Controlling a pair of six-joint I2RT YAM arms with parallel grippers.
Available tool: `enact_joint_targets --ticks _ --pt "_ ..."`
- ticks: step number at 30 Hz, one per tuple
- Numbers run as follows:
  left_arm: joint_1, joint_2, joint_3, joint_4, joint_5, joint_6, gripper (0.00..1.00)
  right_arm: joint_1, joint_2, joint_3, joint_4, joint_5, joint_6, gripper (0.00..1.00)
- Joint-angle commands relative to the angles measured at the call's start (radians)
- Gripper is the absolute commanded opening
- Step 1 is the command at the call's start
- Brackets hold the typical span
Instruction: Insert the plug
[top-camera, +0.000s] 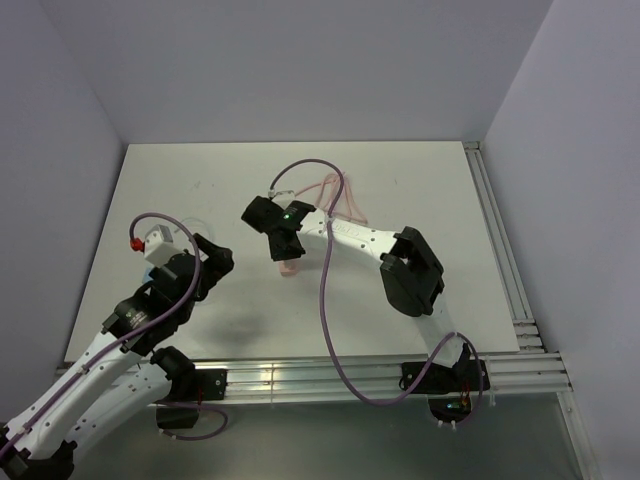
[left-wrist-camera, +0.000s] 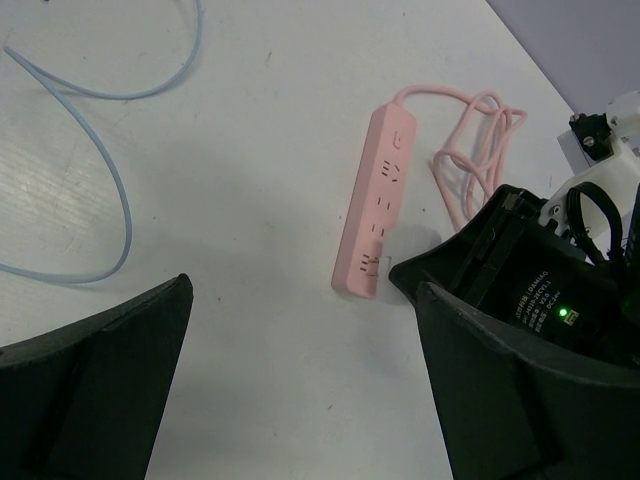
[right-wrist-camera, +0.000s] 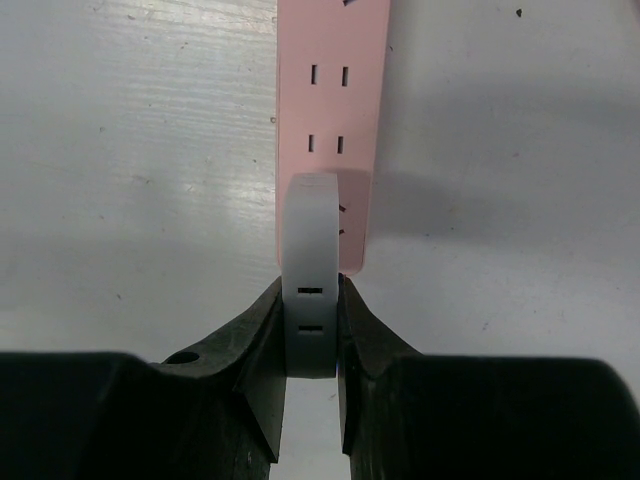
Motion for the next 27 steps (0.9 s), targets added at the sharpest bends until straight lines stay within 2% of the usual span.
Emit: enact_joint_targets --ticks 1,27 --pt "0.004 0.0 -0.006 0.033 0.009 0.022 0.99 0.008 0.002 0.026 0.015 0.014 0.009 0.0" --pt "0.004 0.028 -0.015 0.05 0.024 0.028 1.0 0.011 0.046 0.07 -0.012 0.038 0.029 0.0"
